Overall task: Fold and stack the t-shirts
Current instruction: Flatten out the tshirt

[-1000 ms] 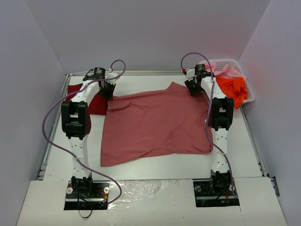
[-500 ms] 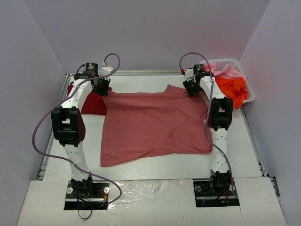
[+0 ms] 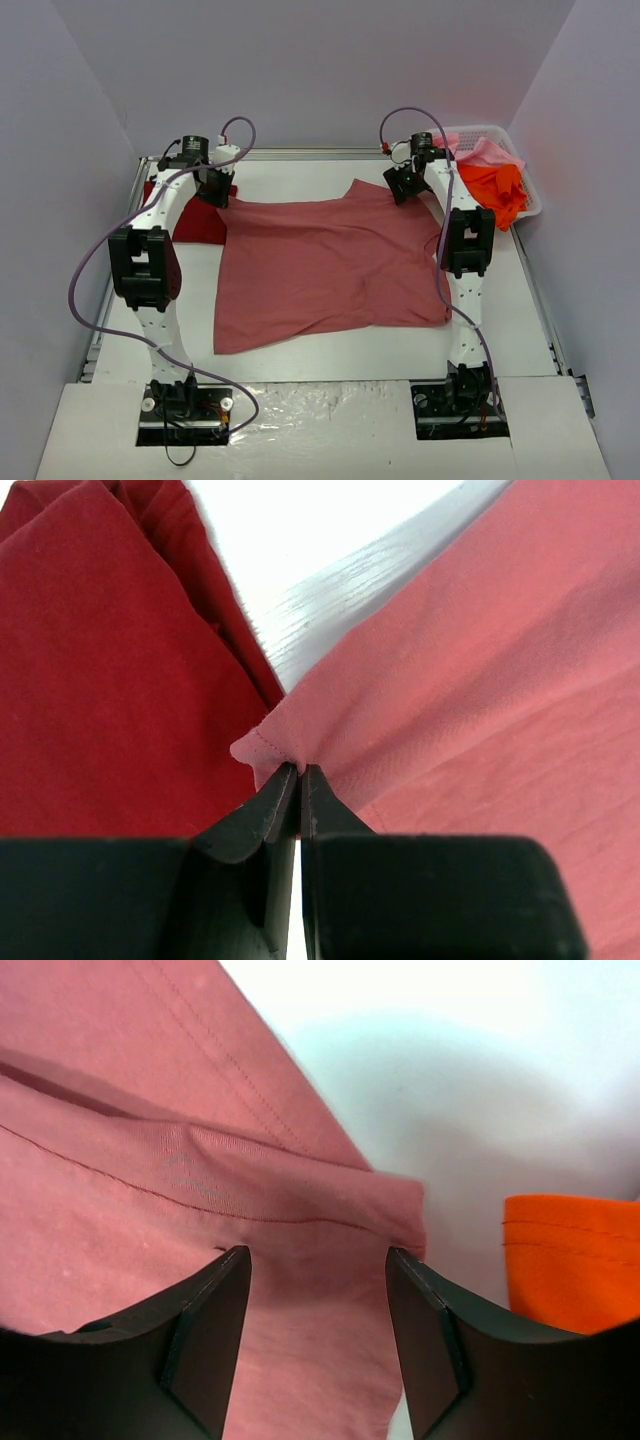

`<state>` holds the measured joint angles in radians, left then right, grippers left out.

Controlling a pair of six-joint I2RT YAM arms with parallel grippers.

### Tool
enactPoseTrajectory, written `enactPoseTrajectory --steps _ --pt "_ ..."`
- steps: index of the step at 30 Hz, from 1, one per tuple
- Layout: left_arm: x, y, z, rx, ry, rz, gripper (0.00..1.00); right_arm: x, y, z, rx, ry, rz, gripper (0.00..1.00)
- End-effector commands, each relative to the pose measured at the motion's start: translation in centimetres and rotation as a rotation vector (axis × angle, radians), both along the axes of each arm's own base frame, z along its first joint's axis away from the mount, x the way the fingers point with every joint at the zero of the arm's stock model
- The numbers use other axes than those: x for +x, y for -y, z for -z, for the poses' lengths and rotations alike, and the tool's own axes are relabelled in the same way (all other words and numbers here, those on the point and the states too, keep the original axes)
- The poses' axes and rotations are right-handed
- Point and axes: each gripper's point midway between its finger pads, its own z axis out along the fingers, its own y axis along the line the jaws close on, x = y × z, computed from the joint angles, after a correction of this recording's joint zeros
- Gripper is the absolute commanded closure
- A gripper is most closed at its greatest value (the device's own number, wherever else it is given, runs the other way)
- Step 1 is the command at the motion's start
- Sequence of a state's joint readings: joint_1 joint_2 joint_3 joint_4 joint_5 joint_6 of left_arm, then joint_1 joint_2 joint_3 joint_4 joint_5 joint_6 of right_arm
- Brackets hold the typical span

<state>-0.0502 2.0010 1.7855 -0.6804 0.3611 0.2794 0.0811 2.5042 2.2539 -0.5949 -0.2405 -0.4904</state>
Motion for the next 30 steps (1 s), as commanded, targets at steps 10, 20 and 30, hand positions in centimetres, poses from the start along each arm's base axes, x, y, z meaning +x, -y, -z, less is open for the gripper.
enactPoseTrajectory --steps 10,20,30 --pt "-2.0 -1.1 -1.7 0.022 0.016 0.002 0.98 2.3 0.4 -3.6 -0.017 0.095 0.052 0.46" --pt "-2.9 -1.7 -1.1 0.023 0.0 -0.007 0.98 2.5 1.5 0.0 -0.045 0.047 0.078 0.48" --pt "-3.1 -1.7 -0.1 0.016 -0.019 -0.007 0.98 1.2 1.2 3.6 -0.015 -0.034 0.054 0.72"
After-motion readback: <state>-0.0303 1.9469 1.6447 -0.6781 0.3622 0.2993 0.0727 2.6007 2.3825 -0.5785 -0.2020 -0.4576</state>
